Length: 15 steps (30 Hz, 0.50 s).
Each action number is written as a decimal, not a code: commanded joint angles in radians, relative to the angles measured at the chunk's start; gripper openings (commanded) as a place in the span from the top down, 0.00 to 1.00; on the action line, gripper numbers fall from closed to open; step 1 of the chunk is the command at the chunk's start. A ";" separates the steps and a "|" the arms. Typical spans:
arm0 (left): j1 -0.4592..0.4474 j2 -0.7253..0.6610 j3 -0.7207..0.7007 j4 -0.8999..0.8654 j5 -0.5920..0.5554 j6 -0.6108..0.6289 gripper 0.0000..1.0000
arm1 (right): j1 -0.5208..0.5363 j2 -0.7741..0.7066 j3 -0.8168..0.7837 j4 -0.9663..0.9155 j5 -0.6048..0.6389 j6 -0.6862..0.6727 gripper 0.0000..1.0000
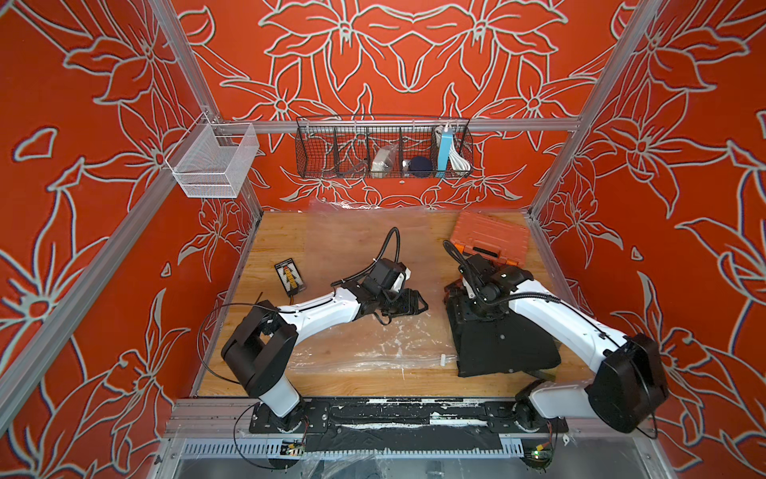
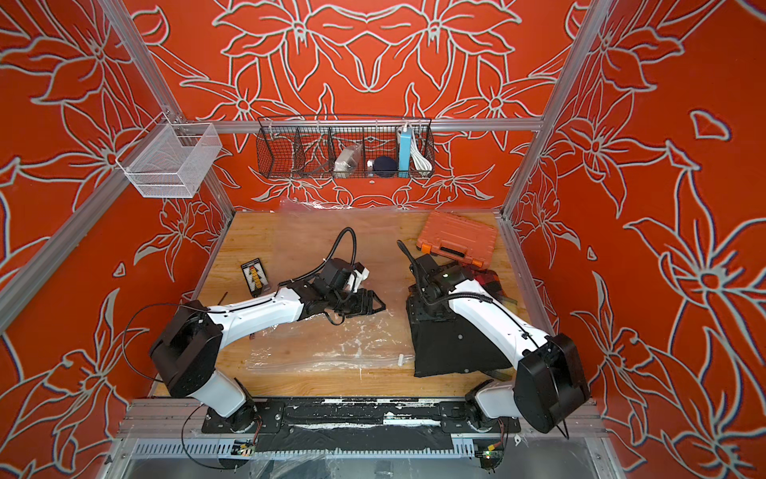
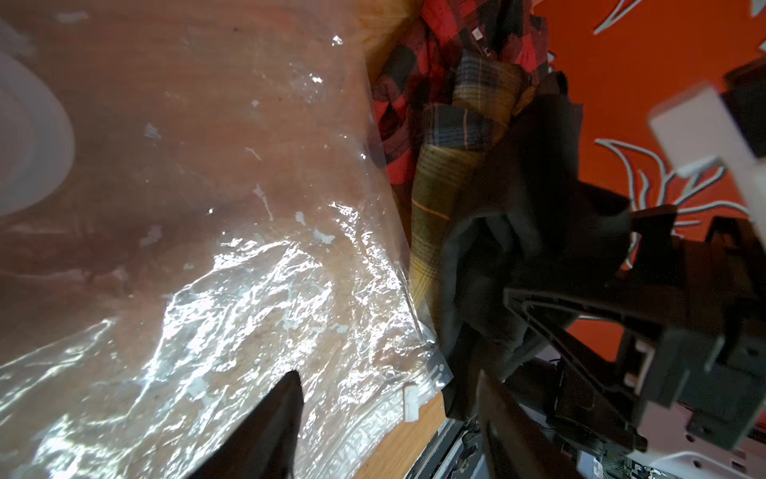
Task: Place the folded shirt into the vacuum bag
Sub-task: Adjust the shirt at the center of the board.
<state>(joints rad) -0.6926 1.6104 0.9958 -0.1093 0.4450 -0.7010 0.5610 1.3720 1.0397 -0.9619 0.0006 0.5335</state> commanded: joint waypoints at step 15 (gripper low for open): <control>-0.004 -0.071 -0.074 0.009 -0.063 0.014 0.34 | 0.154 0.139 0.003 -0.011 0.418 0.115 0.26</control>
<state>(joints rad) -0.6949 1.5753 0.9218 -0.0948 0.3946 -0.6994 0.7162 1.5742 1.0527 -0.9619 0.3305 0.6224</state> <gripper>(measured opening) 0.656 0.772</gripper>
